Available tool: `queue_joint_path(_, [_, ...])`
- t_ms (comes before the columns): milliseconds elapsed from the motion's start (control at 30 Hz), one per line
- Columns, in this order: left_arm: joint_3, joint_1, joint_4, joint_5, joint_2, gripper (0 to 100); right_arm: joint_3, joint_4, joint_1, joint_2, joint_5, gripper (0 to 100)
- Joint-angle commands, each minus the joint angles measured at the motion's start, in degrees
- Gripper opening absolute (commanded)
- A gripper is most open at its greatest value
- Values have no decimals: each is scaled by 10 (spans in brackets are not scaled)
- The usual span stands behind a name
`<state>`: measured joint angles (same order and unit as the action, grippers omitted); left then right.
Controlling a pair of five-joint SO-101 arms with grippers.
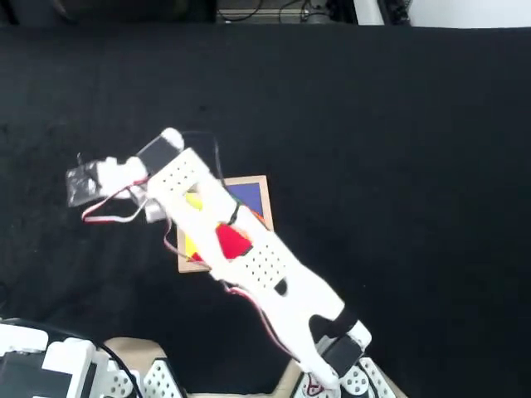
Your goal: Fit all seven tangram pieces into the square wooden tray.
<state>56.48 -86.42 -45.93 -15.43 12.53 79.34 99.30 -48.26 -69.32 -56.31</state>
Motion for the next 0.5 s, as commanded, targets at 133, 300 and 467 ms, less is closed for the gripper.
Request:
queue_joint_path(133, [24,-1,1,-8,-23,213,57,-5,-16,-55,-8,208])
queue_joint_path(300, [24,-1,0,-8,-23,213,116,-47,-13,-95,-7,205])
queue_joint_path(467, [24,-1,0,-8,-23,213,161,-120,-12,-116,18,205])
